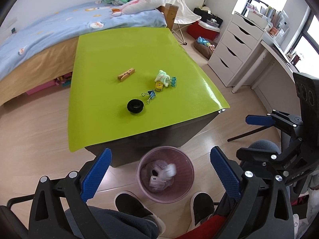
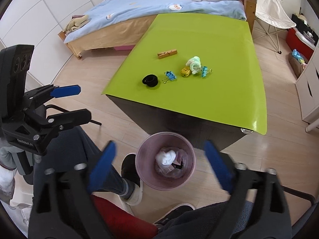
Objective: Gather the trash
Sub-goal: 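Carry the box and cloth over the wastebasket and open both tools, then lower the left tool and grasp the black hair tie, then lift the hair tie with the left tool while the right tool grasps the teal binder clip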
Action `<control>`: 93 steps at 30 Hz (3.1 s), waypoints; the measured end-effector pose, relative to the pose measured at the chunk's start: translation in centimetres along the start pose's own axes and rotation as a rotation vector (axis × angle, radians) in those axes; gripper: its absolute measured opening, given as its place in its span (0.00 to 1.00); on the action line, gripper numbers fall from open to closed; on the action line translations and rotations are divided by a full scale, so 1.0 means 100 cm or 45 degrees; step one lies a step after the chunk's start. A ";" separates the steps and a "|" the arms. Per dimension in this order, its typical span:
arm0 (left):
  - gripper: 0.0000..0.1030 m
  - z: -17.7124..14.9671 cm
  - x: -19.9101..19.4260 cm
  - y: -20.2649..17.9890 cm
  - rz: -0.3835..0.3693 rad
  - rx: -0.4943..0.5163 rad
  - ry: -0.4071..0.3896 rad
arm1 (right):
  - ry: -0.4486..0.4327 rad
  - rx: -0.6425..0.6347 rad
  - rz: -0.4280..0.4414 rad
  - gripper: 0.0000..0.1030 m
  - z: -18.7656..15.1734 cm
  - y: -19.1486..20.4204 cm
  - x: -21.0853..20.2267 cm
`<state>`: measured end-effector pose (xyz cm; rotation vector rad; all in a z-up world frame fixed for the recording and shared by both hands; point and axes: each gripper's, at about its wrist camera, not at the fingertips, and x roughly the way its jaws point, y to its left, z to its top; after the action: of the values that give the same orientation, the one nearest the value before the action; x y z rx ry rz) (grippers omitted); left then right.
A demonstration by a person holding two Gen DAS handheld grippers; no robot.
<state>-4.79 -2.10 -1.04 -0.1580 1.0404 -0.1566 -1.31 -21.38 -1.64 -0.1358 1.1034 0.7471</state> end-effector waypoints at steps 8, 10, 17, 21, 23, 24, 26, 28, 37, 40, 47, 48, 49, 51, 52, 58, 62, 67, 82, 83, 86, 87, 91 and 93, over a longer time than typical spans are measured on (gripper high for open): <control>0.93 0.000 0.001 0.002 0.003 -0.013 0.007 | -0.016 0.042 -0.011 0.96 0.001 -0.007 -0.003; 0.93 0.000 0.002 0.002 0.005 -0.016 0.010 | -0.017 0.046 -0.012 0.96 0.002 -0.008 -0.003; 0.93 0.004 0.005 0.005 0.013 -0.026 0.013 | -0.034 0.063 -0.008 0.96 0.009 -0.013 -0.005; 0.93 0.010 0.008 0.008 0.018 -0.027 0.009 | -0.045 0.070 -0.012 0.96 0.015 -0.017 -0.006; 0.93 0.015 0.011 0.010 0.021 -0.028 0.009 | -0.047 0.072 -0.018 0.96 0.019 -0.019 -0.006; 0.93 0.017 0.012 0.011 0.022 -0.027 0.010 | -0.048 0.072 -0.019 0.96 0.021 -0.020 -0.006; 0.93 0.023 0.017 0.014 0.022 -0.028 0.017 | -0.050 0.073 -0.018 0.96 0.023 -0.021 -0.006; 0.93 0.031 0.023 0.017 0.026 -0.022 0.026 | -0.050 0.078 -0.017 0.96 0.026 -0.023 -0.005; 0.93 0.056 0.061 0.026 0.030 -0.018 0.115 | -0.038 0.097 -0.004 0.96 0.029 -0.030 -0.001; 0.93 0.065 0.082 0.030 0.042 -0.017 0.165 | -0.030 0.103 -0.005 0.96 0.028 -0.031 0.000; 0.93 0.078 0.117 0.037 0.089 -0.001 0.255 | -0.011 0.117 -0.012 0.96 0.028 -0.036 0.003; 0.93 0.080 0.121 0.038 0.096 0.000 0.264 | -0.010 0.120 -0.014 0.96 0.028 -0.037 0.003; 0.93 0.082 0.126 0.040 0.104 0.002 0.277 | -0.008 0.122 -0.015 0.96 0.028 -0.038 0.004; 0.93 0.085 0.133 0.040 0.116 0.006 0.294 | -0.007 0.124 -0.016 0.96 0.028 -0.039 0.004; 0.93 0.085 0.137 0.041 0.120 0.007 0.305 | -0.006 0.125 -0.017 0.96 0.028 -0.039 0.005; 0.85 0.084 0.153 0.041 0.154 0.017 0.339 | 0.003 0.131 -0.021 0.96 0.027 -0.042 0.007; 0.65 0.083 0.159 0.041 0.162 0.022 0.349 | 0.008 0.136 -0.025 0.96 0.027 -0.044 0.009; 0.40 0.081 0.160 0.038 0.202 0.054 0.334 | 0.008 0.133 -0.027 0.96 0.029 -0.045 0.011; 0.26 0.084 0.135 0.041 0.195 0.041 0.252 | -0.008 0.126 -0.070 0.96 0.066 -0.058 0.030; 0.26 0.084 0.133 0.040 0.193 0.039 0.246 | -0.009 0.127 -0.074 0.96 0.072 -0.061 0.033; 0.26 0.085 0.126 0.040 0.188 0.039 0.229 | 0.004 0.141 -0.077 0.96 0.090 -0.070 0.044; 0.26 0.085 0.125 0.041 0.187 0.039 0.225 | 0.011 0.149 -0.075 0.96 0.096 -0.073 0.048; 0.26 0.088 0.118 0.042 0.184 0.036 0.207 | 0.051 0.160 -0.093 0.96 0.118 -0.084 0.066; 0.26 0.087 0.115 0.042 0.183 0.034 0.200 | 0.080 0.158 -0.103 0.96 0.126 -0.088 0.078</control>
<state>8.74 0.18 -7.31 -0.0465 1.2014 -0.0529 15.44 -18.56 -4.51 -0.0985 1.1937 0.6041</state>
